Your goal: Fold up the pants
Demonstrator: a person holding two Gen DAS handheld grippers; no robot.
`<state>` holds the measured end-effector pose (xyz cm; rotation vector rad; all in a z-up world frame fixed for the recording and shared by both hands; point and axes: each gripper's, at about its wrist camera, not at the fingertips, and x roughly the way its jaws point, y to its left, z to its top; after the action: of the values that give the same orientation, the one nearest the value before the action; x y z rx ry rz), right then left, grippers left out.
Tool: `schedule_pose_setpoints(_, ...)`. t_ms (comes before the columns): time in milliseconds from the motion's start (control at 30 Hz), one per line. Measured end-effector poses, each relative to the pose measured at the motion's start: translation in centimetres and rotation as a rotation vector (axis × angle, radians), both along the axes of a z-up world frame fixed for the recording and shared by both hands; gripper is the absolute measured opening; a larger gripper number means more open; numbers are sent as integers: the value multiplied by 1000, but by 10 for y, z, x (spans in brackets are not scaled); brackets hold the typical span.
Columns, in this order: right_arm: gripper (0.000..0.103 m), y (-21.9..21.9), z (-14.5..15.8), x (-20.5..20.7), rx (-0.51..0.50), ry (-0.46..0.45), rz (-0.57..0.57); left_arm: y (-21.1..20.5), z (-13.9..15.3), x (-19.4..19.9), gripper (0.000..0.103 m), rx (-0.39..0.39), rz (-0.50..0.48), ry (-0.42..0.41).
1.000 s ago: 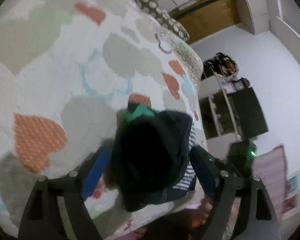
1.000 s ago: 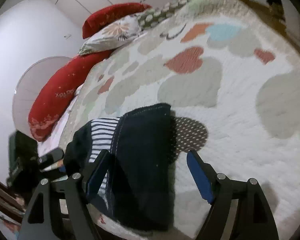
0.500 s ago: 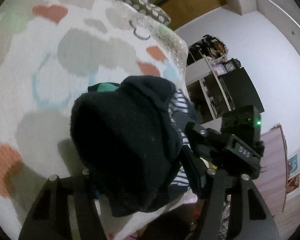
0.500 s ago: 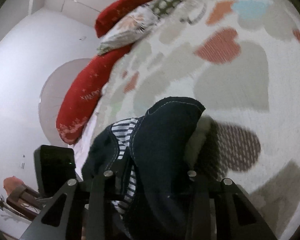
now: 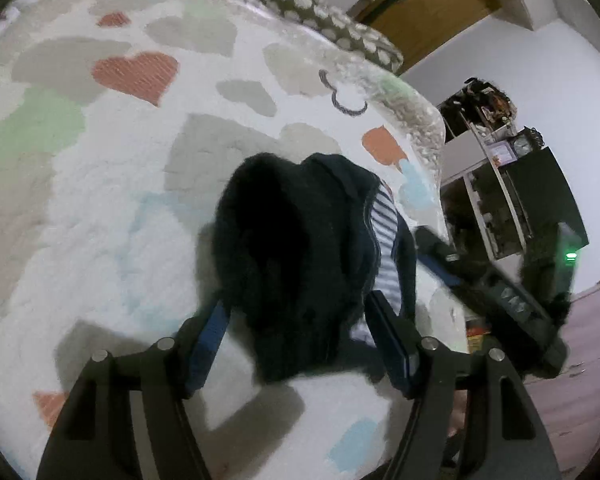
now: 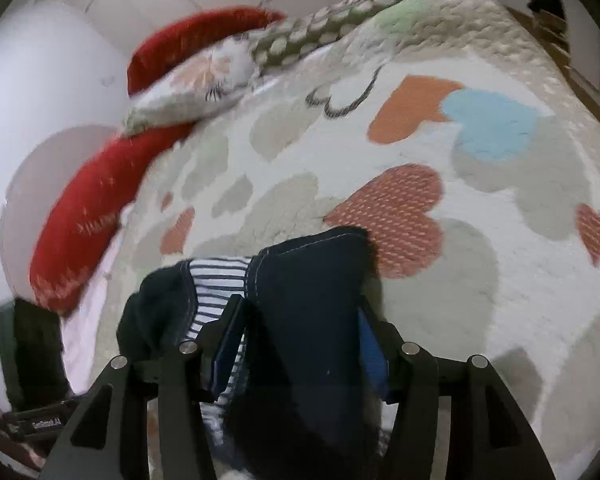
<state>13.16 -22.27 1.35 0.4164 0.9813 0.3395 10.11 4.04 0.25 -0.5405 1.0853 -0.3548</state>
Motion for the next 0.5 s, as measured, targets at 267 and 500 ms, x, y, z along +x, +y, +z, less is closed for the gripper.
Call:
schedule_pose_setpoints(267,57,52,44,-52,-94,-198,173,36,-6,-64,69,-34,125,7)
schedule_pose_setpoints(500,54,59,-18,-36,-325,-43,134,25,8,-96,73,60,135,-76)
